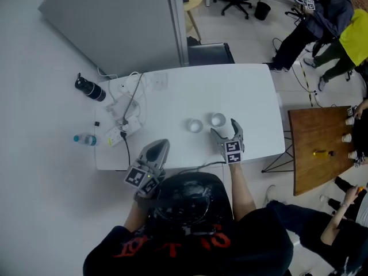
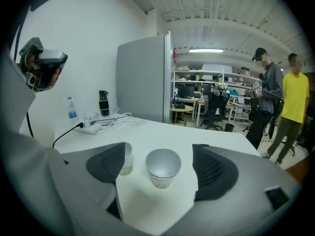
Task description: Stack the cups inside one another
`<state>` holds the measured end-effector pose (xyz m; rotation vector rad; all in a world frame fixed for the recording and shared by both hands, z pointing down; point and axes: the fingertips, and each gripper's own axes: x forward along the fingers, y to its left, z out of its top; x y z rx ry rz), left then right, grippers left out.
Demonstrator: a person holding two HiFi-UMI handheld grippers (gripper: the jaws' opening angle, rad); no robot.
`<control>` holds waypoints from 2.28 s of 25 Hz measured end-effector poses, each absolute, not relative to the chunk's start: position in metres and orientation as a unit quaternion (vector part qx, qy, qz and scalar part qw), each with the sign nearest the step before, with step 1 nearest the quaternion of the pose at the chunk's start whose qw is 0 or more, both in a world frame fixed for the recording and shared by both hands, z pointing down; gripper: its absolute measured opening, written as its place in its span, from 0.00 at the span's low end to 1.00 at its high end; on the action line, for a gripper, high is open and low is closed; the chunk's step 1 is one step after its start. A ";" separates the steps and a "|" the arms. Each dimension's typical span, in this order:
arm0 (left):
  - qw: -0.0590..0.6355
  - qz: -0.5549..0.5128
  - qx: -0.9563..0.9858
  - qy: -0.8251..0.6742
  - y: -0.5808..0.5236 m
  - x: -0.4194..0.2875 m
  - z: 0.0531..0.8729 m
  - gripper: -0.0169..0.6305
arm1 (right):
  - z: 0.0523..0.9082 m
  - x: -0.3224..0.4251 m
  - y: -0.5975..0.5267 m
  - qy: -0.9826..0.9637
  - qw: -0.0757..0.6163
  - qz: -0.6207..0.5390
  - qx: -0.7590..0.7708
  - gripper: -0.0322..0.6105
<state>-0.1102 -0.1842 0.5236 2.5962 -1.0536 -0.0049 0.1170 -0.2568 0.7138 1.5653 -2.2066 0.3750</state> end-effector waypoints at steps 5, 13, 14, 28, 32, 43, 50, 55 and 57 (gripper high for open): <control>0.173 -0.028 0.914 -0.365 -0.187 -0.103 0.517 0.03 | 0.709 0.119 -0.245 -0.792 0.200 0.142 0.559 0.73; 0.161 -0.045 0.911 -0.378 -0.190 -0.112 0.512 0.03 | 0.731 0.120 -0.263 -0.801 0.239 0.138 0.531 0.73; 0.161 -0.046 0.909 -0.382 -0.190 -0.113 0.512 0.03 | 0.736 0.119 -0.268 -0.803 0.249 0.137 0.524 0.73; 0.170 -0.054 0.892 -0.416 -0.185 -0.126 0.511 0.03 | 0.809 0.123 -0.292 -0.772 0.389 0.182 0.469 0.65; 0.174 -0.057 0.889 -0.420 -0.185 -0.126 0.510 0.03 | 0.781 0.119 -0.272 -0.786 0.357 0.157 0.481 0.64; 0.181 -0.070 0.882 -0.429 -0.173 -0.139 0.514 0.03 | 0.642 0.028 -0.260 -0.881 0.177 0.124 0.420 0.65; 0.183 -0.078 0.867 -0.457 -0.162 -0.164 0.513 0.03 | 0.727 0.008 -0.272 -0.866 0.241 0.151 0.411 0.75; 0.187 -0.071 0.871 -0.448 -0.161 -0.159 0.513 0.03 | 0.695 0.019 -0.257 -0.872 0.194 0.160 0.420 0.76; 0.192 -0.066 0.874 -0.441 -0.162 -0.154 0.515 0.03 | 0.669 0.026 -0.249 -0.872 0.162 0.165 0.431 0.65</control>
